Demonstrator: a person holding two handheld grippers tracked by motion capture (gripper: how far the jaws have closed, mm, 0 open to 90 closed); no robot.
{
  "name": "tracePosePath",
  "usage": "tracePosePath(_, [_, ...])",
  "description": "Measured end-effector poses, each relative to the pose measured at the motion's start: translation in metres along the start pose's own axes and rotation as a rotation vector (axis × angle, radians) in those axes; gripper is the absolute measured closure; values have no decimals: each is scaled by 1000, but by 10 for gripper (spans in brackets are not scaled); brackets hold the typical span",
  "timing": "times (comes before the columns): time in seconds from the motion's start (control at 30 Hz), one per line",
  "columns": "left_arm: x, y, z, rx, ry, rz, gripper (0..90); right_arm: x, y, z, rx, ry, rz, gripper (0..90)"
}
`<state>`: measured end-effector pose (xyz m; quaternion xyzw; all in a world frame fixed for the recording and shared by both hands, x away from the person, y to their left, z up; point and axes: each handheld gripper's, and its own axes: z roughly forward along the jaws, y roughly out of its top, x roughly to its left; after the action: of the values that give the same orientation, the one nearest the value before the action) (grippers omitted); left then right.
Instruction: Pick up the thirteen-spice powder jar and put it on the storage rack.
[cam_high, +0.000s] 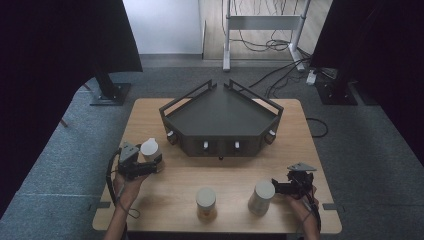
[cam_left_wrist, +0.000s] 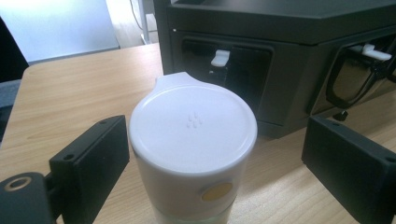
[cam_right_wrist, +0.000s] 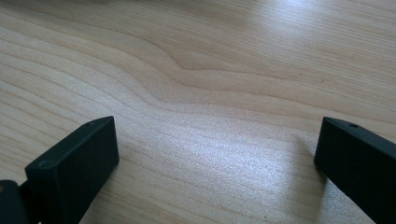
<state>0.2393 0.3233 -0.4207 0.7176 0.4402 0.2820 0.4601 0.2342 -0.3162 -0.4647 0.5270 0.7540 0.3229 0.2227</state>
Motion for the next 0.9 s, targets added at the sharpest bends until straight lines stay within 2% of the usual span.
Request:
tracePosePath(0.4, [2,7,12,60,12,-9,153,0,0,0,0,0,0,0])
tracePosePath(0.53, [0,9,17,78,23,-8,171,0,0,0,0,0,0,0])
tracePosePath(0.57, [-1,9,18,83,32,-7,200,0,0,0,0,0,0,0])
tracePosePath(0.63, [-1,9,18,86,37,-9,223,0,0,0,0,0,0,0])
tracePosePath(0.7, [2,8,17,83,40,-18,298,0,0,0,0,1,0,0])
tracePosePath(0.77, [7,6,18,74,26,-32,301,0,0,0,0,0,0,0])
tracePosePath(0.9, [7,7,18,75,29,-38,305,0,0,0,0,1,0,0])
